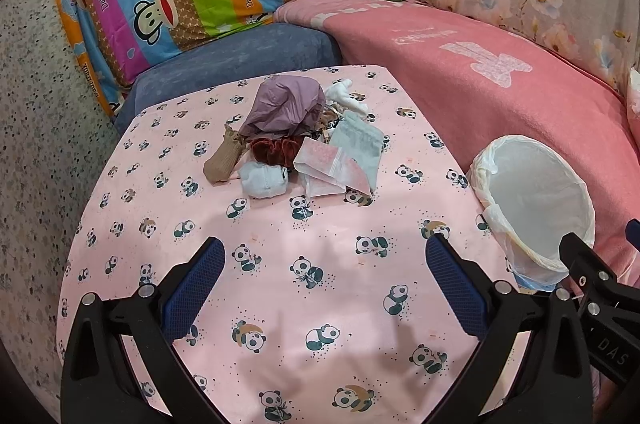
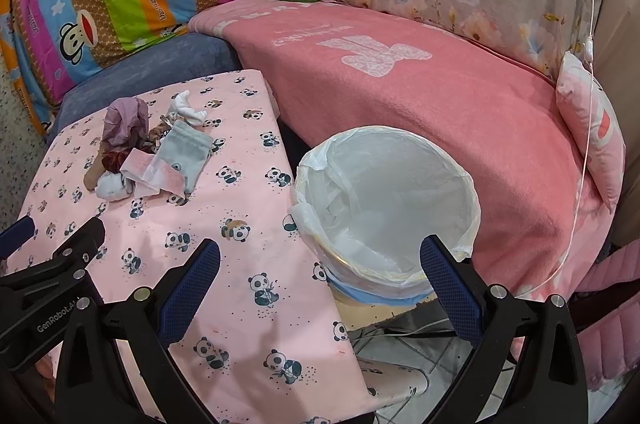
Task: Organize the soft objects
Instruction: 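Move both tools toward the pile of cloth items on the table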
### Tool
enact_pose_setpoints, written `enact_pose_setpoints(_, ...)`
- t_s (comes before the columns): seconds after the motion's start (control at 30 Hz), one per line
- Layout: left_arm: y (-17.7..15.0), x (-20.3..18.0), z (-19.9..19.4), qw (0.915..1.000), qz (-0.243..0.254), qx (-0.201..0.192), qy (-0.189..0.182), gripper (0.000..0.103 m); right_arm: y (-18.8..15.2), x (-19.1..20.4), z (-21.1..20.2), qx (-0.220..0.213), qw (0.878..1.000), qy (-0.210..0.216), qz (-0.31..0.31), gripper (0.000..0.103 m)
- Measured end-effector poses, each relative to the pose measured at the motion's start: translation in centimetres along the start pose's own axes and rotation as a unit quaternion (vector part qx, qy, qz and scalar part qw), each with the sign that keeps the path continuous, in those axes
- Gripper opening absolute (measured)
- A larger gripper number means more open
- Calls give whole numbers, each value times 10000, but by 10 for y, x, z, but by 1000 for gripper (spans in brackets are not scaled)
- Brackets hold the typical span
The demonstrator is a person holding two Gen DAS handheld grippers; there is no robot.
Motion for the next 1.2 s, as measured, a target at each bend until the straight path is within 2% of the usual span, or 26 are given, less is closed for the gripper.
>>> enact_pose_setpoints(0.8, 1, -2, 0, 10000, -1, -9, -8, 96, 0, 0, 0, -5, 10000, 1, 3, 98)
enact_pose_setpoints(1.2, 7, -7, 1, 9998, -44, -64, -175, 96, 3, -8, -4, -117, 9999, -15, 115, 98)
Point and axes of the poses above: each gripper's, at about its wrist camera, not at the fingertips, and z roughly the way its jaws point, x to its left, y to its top, the point moved 6 cm from there along z, roughly the way its jaws point, and after that the axes turned 1 degree about -z, right-handed, at the moved point
